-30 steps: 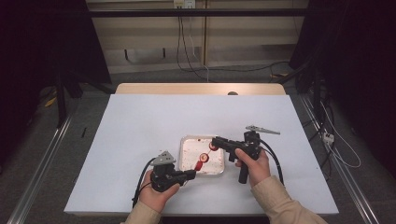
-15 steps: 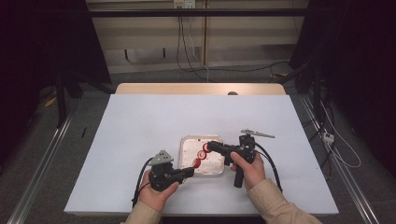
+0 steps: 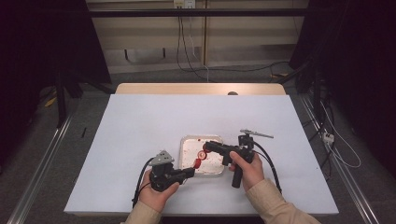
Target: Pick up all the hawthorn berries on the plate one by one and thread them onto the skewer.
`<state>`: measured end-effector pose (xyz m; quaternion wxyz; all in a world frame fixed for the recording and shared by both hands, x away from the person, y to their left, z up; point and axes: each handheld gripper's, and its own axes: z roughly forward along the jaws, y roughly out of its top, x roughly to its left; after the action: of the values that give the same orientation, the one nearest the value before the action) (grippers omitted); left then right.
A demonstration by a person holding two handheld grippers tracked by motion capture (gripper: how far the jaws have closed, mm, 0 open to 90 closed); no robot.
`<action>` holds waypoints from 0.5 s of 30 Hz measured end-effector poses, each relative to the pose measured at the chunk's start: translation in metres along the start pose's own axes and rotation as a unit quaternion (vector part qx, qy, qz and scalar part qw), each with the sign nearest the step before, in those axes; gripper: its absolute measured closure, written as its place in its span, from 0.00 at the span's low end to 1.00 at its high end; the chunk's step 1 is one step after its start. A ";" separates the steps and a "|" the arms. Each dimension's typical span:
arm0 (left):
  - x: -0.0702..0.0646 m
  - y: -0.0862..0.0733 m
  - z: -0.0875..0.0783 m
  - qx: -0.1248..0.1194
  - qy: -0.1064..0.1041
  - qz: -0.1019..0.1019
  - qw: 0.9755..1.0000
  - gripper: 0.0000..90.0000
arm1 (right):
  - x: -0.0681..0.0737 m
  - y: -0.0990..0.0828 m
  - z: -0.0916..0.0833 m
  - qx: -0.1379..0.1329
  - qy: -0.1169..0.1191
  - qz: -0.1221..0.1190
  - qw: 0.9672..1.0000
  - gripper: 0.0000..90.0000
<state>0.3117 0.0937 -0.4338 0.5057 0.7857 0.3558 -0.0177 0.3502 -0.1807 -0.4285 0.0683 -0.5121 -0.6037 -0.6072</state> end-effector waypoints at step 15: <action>0.001 0.000 0.001 0.009 0.012 -0.009 1.000 0.99 | 0.007 -0.002 0.002 -0.003 -0.012 -0.016 1.000 0.78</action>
<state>0.3125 0.0930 -0.4350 0.4942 0.7870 0.3691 -0.0160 0.3467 -0.1751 -0.4256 0.0498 -0.5097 -0.6111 -0.6036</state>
